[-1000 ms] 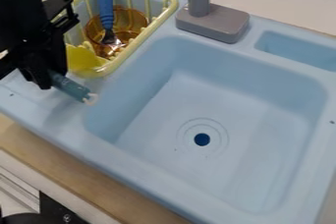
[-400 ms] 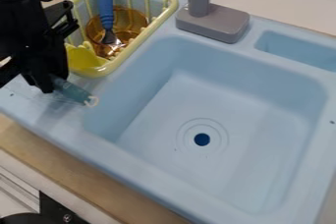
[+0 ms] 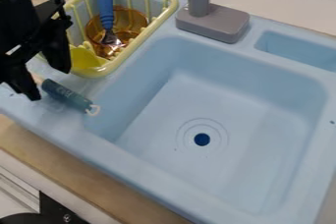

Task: Move the spatula to the bottom left corner of the sink.

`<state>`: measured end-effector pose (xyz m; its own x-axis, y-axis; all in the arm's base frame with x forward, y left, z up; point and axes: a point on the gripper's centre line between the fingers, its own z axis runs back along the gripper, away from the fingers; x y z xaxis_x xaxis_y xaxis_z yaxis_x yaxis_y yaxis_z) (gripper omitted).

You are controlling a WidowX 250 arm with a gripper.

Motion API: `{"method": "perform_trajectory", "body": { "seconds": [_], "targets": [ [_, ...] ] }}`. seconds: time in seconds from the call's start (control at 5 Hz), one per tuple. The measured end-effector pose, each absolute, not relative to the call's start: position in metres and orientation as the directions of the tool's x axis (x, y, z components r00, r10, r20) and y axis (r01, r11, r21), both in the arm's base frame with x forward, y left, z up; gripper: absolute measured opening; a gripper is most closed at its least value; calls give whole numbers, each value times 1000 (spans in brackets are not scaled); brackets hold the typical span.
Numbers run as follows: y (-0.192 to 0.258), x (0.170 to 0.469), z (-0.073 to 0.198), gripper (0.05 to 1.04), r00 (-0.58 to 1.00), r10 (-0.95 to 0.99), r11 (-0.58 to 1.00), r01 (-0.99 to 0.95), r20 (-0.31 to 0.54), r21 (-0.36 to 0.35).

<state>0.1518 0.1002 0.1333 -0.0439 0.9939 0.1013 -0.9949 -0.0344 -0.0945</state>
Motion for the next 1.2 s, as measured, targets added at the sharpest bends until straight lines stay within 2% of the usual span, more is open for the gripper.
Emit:
{"method": "perform_trajectory", "body": {
  "seconds": [0.2,0.6,0.8,1.2],
  "targets": [
    [102,151,135,1004,-44,993,-32,-993,106,-110],
    [99,145,141,1001,-63,992,-53,-994,108,-100],
    [96,145,154,1001,-65,991,-57,-996,115,-72],
    [100,166,176,1001,-168,972,-166,-986,162,-26]
  ]
}}
